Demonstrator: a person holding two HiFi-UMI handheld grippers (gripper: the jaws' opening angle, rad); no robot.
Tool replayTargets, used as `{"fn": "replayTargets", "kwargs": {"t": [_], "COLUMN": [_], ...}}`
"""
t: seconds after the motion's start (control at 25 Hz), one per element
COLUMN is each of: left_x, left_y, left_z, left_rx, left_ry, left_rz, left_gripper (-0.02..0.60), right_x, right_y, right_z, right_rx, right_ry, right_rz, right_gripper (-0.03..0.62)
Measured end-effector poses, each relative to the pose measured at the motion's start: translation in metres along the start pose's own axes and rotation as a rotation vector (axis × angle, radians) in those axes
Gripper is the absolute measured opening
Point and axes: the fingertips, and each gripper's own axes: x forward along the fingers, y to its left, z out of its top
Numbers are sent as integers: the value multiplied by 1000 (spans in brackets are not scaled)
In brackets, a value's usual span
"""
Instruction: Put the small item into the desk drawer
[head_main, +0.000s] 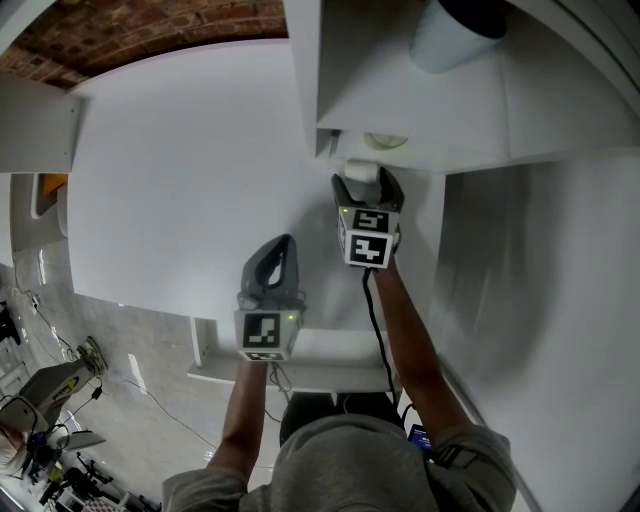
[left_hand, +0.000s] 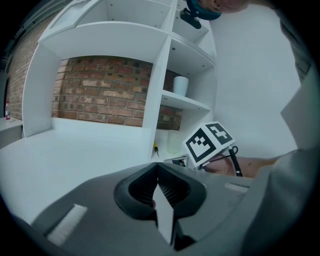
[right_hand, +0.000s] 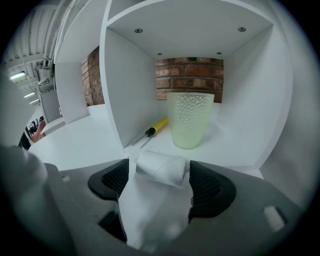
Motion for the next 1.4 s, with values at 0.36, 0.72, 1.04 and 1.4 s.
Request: {"fn": "replayTargets", "kwargs": {"t": [0.36,0.72,1.04,1.4], "left_x": [-3,-6,-13,-32], "left_y": [4,3,1,-2], "left_z": [-1,0,3,16], "left_rx": [-3,-3,2,16], "left_ry": [-8,-12,-16,-33], "left_rz": [16,20,25,33], "left_gripper": [12,12,12,12], "right_x": [1,1,-4,-32], "right_y": [-1,-3,-4,5], "right_z": [-2,-3,-1,15], "right_rx": [-8,-33,-19,-24], "right_ry": [20,31,26,-19], "right_rz": [-7,-17,-13,0], "right_gripper": [302,284,282,281]}}
